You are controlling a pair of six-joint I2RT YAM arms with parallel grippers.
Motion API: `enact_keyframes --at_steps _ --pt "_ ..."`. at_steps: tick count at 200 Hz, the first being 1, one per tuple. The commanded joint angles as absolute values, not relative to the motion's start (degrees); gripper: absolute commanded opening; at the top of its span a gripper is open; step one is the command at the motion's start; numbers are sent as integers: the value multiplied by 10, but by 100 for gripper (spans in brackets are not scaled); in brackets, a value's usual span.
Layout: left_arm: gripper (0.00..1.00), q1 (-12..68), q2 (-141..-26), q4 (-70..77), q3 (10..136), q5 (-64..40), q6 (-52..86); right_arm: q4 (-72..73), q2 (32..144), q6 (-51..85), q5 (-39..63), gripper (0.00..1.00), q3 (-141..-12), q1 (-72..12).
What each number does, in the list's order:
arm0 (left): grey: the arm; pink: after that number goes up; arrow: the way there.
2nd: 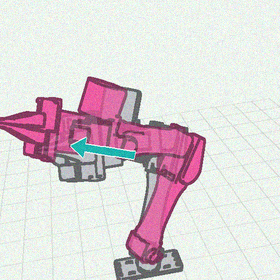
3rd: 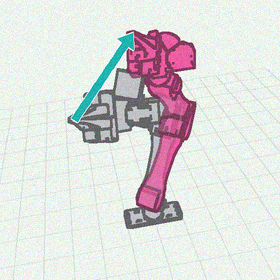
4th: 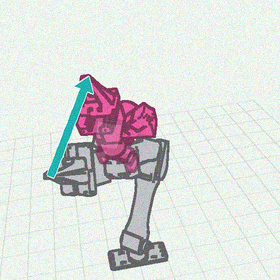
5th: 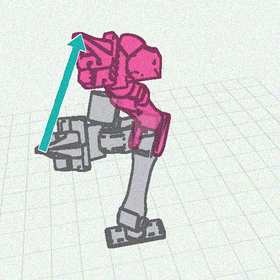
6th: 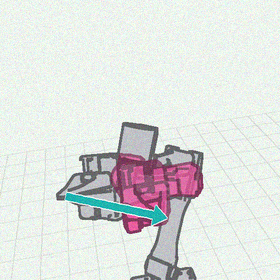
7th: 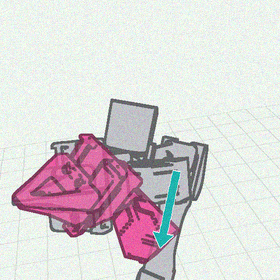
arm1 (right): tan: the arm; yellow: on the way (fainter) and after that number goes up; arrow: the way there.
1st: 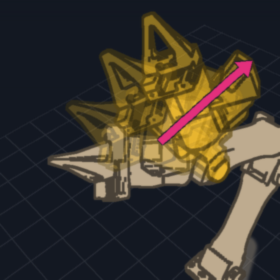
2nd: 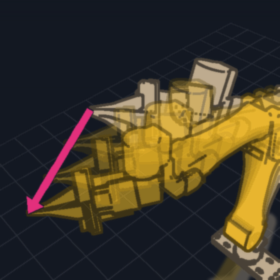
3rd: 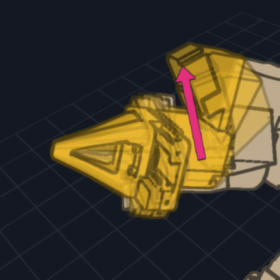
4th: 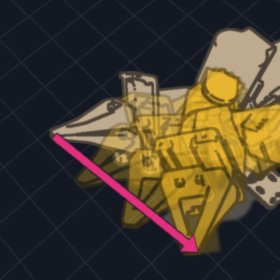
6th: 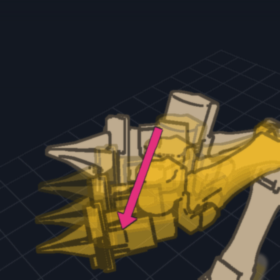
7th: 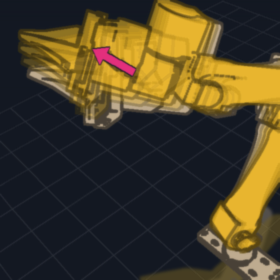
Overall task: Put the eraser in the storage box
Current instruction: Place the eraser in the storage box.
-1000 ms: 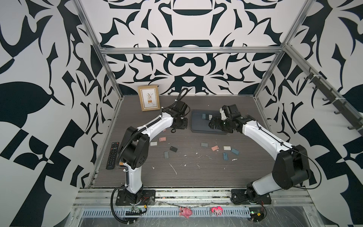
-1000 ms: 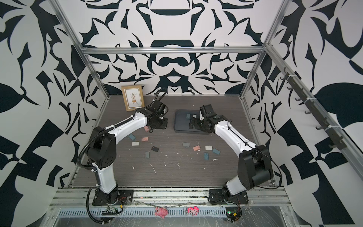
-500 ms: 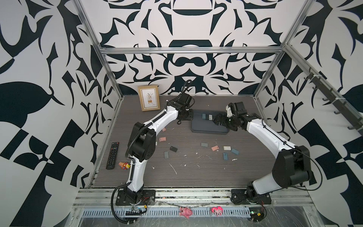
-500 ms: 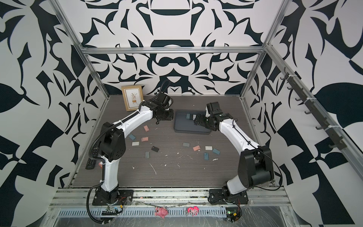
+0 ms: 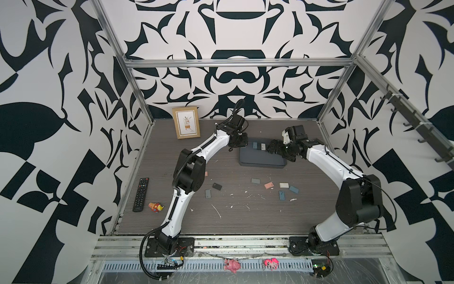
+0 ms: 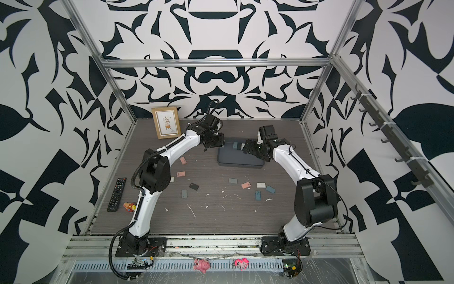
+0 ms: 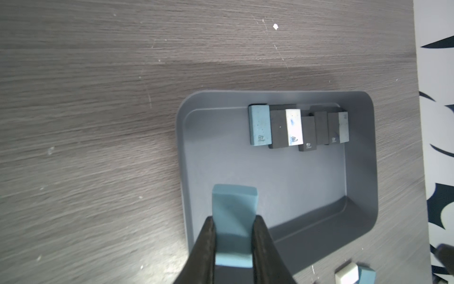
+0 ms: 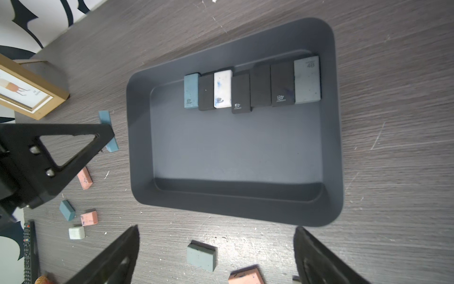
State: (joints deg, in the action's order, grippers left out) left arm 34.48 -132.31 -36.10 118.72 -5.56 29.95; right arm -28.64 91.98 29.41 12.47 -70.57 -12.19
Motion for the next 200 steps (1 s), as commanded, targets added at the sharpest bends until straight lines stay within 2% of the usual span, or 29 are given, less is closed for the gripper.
enact_keyframes --at_steps 1,200 --pt "21 347 -1341 -349 1207 -71 320 -271 918 302 130 99 -731 -121" --pt "23 355 -1488 -314 1336 -70 360 -241 945 302 132 99 -713 -114"
